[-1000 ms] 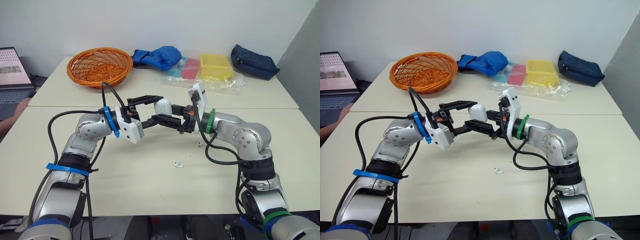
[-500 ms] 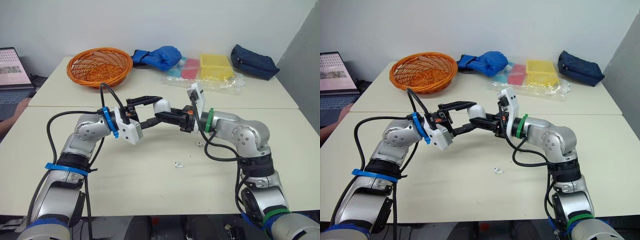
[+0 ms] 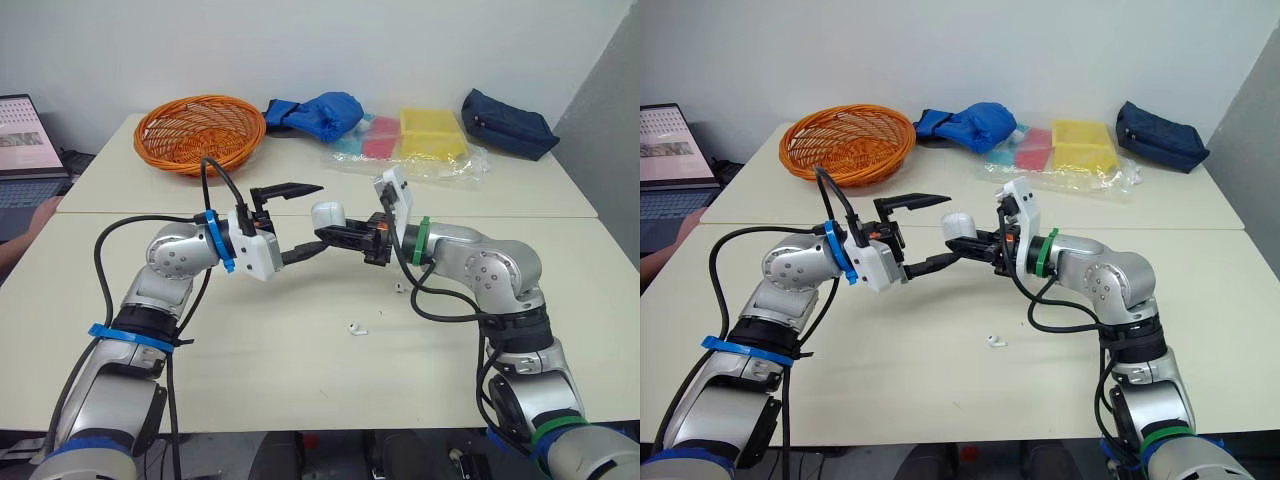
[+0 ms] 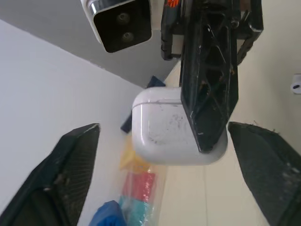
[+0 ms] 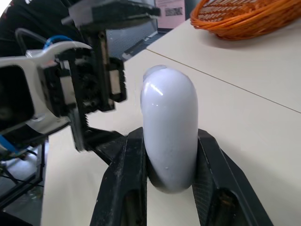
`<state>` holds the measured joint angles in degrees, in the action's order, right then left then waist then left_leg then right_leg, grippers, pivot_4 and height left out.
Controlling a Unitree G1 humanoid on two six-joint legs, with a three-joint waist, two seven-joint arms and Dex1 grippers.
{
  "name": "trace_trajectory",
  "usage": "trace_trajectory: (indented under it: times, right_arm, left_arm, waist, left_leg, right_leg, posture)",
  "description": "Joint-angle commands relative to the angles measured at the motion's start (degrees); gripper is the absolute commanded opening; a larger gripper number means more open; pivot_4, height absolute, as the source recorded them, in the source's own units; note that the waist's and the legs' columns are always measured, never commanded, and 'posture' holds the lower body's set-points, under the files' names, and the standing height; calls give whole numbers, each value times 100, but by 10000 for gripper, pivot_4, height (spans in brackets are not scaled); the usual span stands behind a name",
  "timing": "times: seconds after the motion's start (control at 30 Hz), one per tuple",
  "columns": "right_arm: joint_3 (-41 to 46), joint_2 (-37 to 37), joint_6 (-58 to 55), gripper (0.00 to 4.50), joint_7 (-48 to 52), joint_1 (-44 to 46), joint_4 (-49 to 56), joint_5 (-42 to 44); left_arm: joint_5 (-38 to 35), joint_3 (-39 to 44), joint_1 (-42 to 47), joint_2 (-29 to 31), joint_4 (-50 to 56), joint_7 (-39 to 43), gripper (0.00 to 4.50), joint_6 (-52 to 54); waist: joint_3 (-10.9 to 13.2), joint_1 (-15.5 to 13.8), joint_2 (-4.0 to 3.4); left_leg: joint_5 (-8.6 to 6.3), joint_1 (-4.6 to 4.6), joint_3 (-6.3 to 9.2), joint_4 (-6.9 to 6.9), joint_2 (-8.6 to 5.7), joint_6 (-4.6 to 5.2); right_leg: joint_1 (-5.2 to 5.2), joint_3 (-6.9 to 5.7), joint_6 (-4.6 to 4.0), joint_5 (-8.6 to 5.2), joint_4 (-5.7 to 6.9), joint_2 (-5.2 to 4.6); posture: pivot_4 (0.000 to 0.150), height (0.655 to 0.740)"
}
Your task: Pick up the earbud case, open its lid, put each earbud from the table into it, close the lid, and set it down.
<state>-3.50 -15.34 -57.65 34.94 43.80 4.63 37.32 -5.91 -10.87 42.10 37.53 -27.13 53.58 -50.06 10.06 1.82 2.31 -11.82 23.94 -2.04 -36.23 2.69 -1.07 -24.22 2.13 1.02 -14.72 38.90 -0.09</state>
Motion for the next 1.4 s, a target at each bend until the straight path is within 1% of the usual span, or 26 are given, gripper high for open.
trace_trajectory:
  times: [0.03, 0.1, 0.23, 0.3, 0.33, 0.4, 0.47, 0.53, 0.63, 0.83, 0.93, 1.03, 1.07, 1.17, 1.4]
  right_arm:
    - [153, -28, 221, 8473, 37, 44, 27, -18]
    - [128, -101, 326, 8472, 77, 57, -17, -107]
    - [-541, -637, 1068, 8472, 443, 44, 11, -900]
    - [-639, -685, 1230, 8472, 464, 57, -10, -1054]
    - [-786, -733, 1376, 8472, 539, 62, 38, -1198]
    - [-1033, -791, 1579, 8472, 657, 68, 102, -1437]
    - [-1332, -901, 1815, 8472, 774, 55, 179, -1751]
    - [-1501, -949, 1958, 8472, 837, 81, 152, -1966]
    - [-1731, -1023, 2136, 8472, 935, 108, 186, -2287]
    - [-1774, -963, 2209, 8472, 967, 168, 188, -2559]
    - [-1717, -897, 2137, 8471, 972, 166, 224, -2563]
    - [-1688, -875, 2105, 8471, 970, 168, 249, -2579]
    - [-1683, -870, 2081, 8471, 971, 171, 274, -2577]
    - [-1677, -855, 2039, 8471, 975, 175, 326, -2582]
    - [-1673, -799, 2002, 8471, 979, 197, 363, -2629]
  left_arm:
    - [-510, 27, 289, 122, 211, 588, 45000, 405]
    - [-743, -22, 357, 227, 360, 1070, 45000, 953]
    - [-1010, -88, 579, 536, 758, 1848, 45000, 2843]
    - [-995, -190, 800, 699, 899, 2078, 45000, 4206]
    - [-1057, -306, 1030, 794, 996, 2300, 45000, 5208]
    - [-1140, -414, 1422, 817, 1091, 2565, 45000, 6453]
    - [-898, -564, 1650, 808, 1093, 2875, 45000, 6480]
    - [-744, -591, 1822, 736, 986, 2996, 45000, 6429]
    - [-741, -657, 2119, 593, 931, 3256, 45000, 6859]
    - [-309, -888, 2242, 355, 724, 3392, 45000, 6781]
    - [-192, -890, 2202, 276, 618, 3419, 39455, 6713]
    - [-73, -911, 2152, 276, 604, 3500, 30060, 6642]
    - [-49, -876, 2173, 213, 559, 3414, 27666, 6657]
    - [-8, -823, 2212, 96, 468, 3356, 27666, 6621]
    - [106, -815, 2134, 121, 400, 3411, 27666, 6467]
  waist:
    - [0, 0, 0]
    - [0, 0, 0]
    - [1, 6, -1]
    - [1, 11, -1]
    - [1, 12, -1]
    - [1, 20, -1]
    - [2, 18, -2]
    - [2, 9, -2]
    - [2, 4, -3]
    - [2, 4, -3]
    - [2, 6, -3]
    - [2, 4, -3]
    - [2, 3, -3]
    - [2, 1, -3]
    - [2, 3, -3]
  left_leg:
    - [0, 0, 0, 0, -1, 0]
    - [0, 0, 0, 0, -1, 0]
    - [0, 3, 2, 0, -2, 0]
    - [0, 1, 1, 0, -5, 0]
    - [0, 2, 2, 0, -4, 0]
    - [0, 3, 6, -3, 0, 0]
    - [0, 5, 11, -3, 3, 0]
    - [0, 4, 9, -3, 4, 0]
    - [0, 5, 9, -2, 5, 0]
    - [0, 6, 9, -3, 5, 0]
    - [0, 6, 10, -3, 6, 0]
    - [0, 7, 10, -3, 6, 0]
    - [0, 8, 11, -3, 6, 0]
    - [0, 8, 11, -5, 6, 0]
    - [0, 10, 15, -8, 7, 0]
  right_leg:
    - [0, 0, 1, -1, 0, 2]
    - [0, 0, 3, -2, -1, 6]
    - [-2, -1, 21, -13, -2, 11]
    - [-3, -1, 23, -15, -3, 13]
    - [-4, 0, 23, -15, -3, 19]
    - [-5, -1, 22, -16, 0, 31]
    - [-6, -3, 20, -17, 0, 37]
    - [-9, -1, 12, -22, 0, 39]
    - [-11, 0, 8, -24, 1, 39]
    - [-14, 3, 7, -24, 5, 40]
    - [-15, 3, 7, -24, 6, 40]
    - [-15, 5, 5, -25, 6, 40]
    - [-15, 5, 5, -25, 5, 40]
    - [-14, 4, 5, -25, 6, 38]
    - [-15, 6, 5, -25, 8, 39]
  posture:
    - [1500, 7400]
    - [1500, 7400]
    - [1500, 7400]
    - [1500, 7400]
    - [1500, 7400]
    - [1500, 7400]
    - [1500, 7400]
    - [1500, 7400]
    - [1500, 7400]
    - [1500, 7400]
    - [1500, 7400]
    - [1500, 7400]
    - [1500, 7400]
    - [1500, 7400]
    - [1500, 7400]
